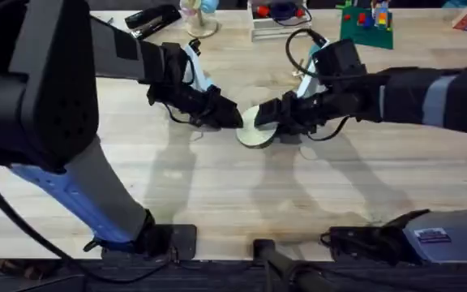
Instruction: Pick up the plates from the table one by one and place each into a slot on the dish rack.
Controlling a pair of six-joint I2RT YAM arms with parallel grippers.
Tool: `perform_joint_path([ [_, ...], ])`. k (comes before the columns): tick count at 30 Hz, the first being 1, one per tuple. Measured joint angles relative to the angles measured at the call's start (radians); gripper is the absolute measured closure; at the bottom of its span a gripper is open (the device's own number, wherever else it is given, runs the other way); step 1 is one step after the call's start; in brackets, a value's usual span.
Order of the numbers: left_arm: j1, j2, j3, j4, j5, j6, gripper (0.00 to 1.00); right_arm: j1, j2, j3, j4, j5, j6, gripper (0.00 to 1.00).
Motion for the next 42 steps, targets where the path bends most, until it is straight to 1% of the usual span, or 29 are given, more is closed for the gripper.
perform_joint_path([
  [2, 0.000, 0.000, 0.000, 0.000, 0.000, 0.000, 0.958, 0.006, 0.007, 0.000, 0.000, -0.002, 0.000, 0.687],
  [4, 0.000, 0.000, 0.000, 0.001, 0.000, 0.000, 0.958, 0.011, 0.008, 0.000, 0.004, -0.017, 0.000, 0.833],
  [5, 0.000, 0.000, 0.000, 0.000, 0.002, 0.000, 0.958, 0.009, 0.005, 0.000, 0.007, -0.034, 0.005, 0.922],
  [6, 0.003, 0.000, 0.000, 0.000, 0.003, 0.000, 0.958, 0.005, -0.003, 0.001, 0.015, -0.053, 0.006, 0.953],
  [18, 0.004, -0.004, 0.000, -0.004, 0.002, -0.001, 0.960, 0.006, -0.006, 0.002, 0.011, -0.060, 0.007, 0.967],
  [20, 0.000, -0.015, -0.001, -0.008, -0.012, 0.000, 0.959, 0.006, -0.006, 0.002, 0.011, -0.060, 0.006, 0.969],
  [23, -0.006, -0.057, -0.007, -0.024, -0.061, 0.001, 0.960, 0.006, -0.013, 0.002, 0.008, -0.059, -0.008, 0.971],
  [28, -0.006, -0.164, -0.012, -0.065, -0.115, 0.005, 0.960, -0.001, -0.057, -0.001, -0.009, -0.031, -0.049, 0.972],
  [35, -0.006, -0.371, -0.012, -0.157, -0.179, 0.009, 0.960, -0.039, -0.169, -0.002, -0.030, -0.013, -0.113, 0.970],
  [39, -0.006, -0.492, -0.012, -0.249, -0.253, 0.009, 0.960, -0.067, -0.244, -0.002, -0.055, -0.010, -0.152, 0.970],
  [42, -0.006, -0.570, -0.001, -0.336, -0.319, 0.024, 0.960, -0.090, -0.304, -0.002, -0.071, -0.010, -0.177, 0.970],
])
